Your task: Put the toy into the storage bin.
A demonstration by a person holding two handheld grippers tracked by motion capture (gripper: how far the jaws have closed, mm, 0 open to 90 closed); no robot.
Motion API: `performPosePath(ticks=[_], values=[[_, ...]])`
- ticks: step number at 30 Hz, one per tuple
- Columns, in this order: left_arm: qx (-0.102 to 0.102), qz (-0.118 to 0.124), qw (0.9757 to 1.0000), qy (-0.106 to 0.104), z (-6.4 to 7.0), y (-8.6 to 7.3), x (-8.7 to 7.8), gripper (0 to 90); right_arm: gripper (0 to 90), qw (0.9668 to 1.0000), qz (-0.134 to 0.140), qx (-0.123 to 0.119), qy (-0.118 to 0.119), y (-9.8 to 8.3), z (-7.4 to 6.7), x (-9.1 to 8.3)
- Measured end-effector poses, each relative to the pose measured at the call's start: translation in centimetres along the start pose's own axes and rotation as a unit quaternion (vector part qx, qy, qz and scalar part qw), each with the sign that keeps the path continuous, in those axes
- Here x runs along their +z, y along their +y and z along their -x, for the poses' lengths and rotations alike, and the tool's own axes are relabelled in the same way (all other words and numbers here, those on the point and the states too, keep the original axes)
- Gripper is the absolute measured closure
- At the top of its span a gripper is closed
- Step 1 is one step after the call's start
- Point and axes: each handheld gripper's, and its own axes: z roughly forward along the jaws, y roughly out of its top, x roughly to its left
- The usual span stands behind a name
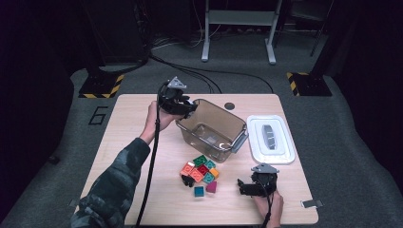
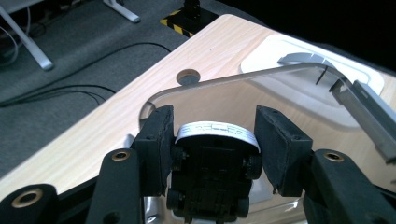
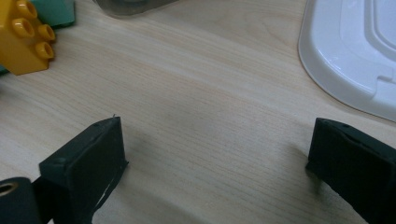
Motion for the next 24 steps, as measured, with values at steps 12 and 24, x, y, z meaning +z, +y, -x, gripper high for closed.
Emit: performPosePath(ticks=[12,24], values=[[-0.021,-0.017,0.9996,0.0,1.0,-1.7,3.0,48.9,3.1,1.0,0.0,-0.003,-0.001,0.0,0.0,0.0],[-0.033,-0.022,0.9992,0.006,1.3,-3.4,3.6,48.8,3.2,1.0,0.0,-0.004,-0.002,0.0,0.0,0.0]])
